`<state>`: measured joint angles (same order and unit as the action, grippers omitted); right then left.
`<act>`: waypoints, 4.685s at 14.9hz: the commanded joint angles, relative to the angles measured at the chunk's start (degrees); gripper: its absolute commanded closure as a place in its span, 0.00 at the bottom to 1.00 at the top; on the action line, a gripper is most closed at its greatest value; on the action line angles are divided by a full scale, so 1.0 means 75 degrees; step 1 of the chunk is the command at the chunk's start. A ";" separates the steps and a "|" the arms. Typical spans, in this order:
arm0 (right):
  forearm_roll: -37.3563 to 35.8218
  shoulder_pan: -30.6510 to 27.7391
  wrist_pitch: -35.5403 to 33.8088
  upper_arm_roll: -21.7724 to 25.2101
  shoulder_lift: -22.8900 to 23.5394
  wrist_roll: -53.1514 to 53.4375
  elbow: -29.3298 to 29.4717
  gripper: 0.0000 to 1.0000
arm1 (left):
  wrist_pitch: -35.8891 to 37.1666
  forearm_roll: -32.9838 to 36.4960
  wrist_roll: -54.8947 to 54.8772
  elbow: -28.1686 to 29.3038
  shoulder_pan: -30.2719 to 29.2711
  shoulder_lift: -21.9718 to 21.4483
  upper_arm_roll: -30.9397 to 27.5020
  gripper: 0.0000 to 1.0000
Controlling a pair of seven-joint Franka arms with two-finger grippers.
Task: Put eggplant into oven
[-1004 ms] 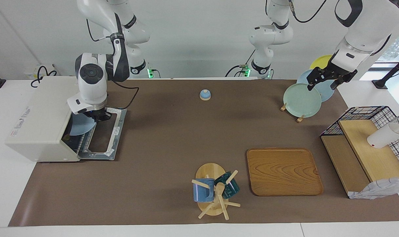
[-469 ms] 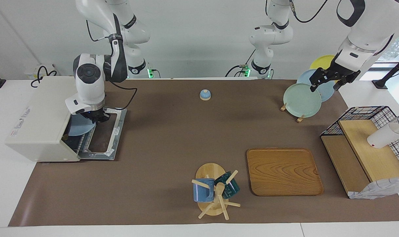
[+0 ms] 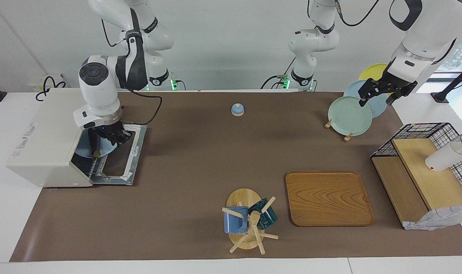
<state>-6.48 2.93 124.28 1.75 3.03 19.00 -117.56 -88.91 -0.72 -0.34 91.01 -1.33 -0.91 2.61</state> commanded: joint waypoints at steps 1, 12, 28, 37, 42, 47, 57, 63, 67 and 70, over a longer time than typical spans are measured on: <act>0.0313 0.0405 0.1342 -0.0034 0.0333 0.0266 -0.0647 1.00 | -0.0099 0.0143 0.0056 0.0064 -0.0092 -0.0077 0.0085 0.00; -0.0515 0.0665 0.0810 0.0048 0.1096 0.1287 -0.0966 1.00 | 0.0018 0.0143 0.0092 0.0087 -0.0069 -0.0089 0.0062 0.00; -0.2125 -0.0355 -0.2625 0.0013 0.0451 -0.1548 0.1237 1.00 | 0.0018 0.0143 0.0092 0.0087 -0.0069 -0.0089 0.0062 0.00; -0.1013 -0.0975 -0.2860 0.0025 -0.0146 -0.2789 0.1284 0.94 | 0.0018 0.0143 0.0092 0.0087 -0.0069 -0.0089 0.0062 0.00; -0.0367 -0.1082 -0.2872 0.0013 -0.0474 -0.2861 0.1400 0.62 | 0.0018 0.0143 0.0092 0.0087 -0.0069 -0.0089 0.0062 0.00; 0.0617 -0.1082 -0.3491 0.0013 -0.0967 -0.2884 0.1704 0.00 | 0.0018 0.0143 0.0092 0.0087 -0.0069 -0.0089 0.0062 0.00; 0.0758 -0.0521 -0.5204 0.0714 -0.0650 -0.3130 0.3557 0.00 | 0.0018 0.0143 0.0092 0.0087 -0.0069 -0.0089 0.0062 0.00; 0.0735 -0.0507 -0.5181 0.0716 -0.0662 -0.3177 0.3499 0.00 | 0.0018 0.0143 0.0092 0.0087 -0.0069 -0.0089 0.0062 0.00; 0.0735 -0.0531 -0.5098 0.0716 -0.0615 -0.3166 0.3463 0.00 | 0.0018 0.0143 0.0092 0.0087 -0.0069 -0.0089 0.0062 0.00; 0.0735 -0.0554 -0.5238 0.0705 -0.0453 -0.3166 0.3580 0.00 | 0.0018 0.0143 0.0092 0.0087 -0.0069 -0.0089 0.0062 0.00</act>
<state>-2.10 -0.80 86.31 6.79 -2.27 -3.01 -92.79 -88.89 -0.72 -0.16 91.06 -1.33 -0.91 2.64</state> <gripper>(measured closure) 0.000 0.000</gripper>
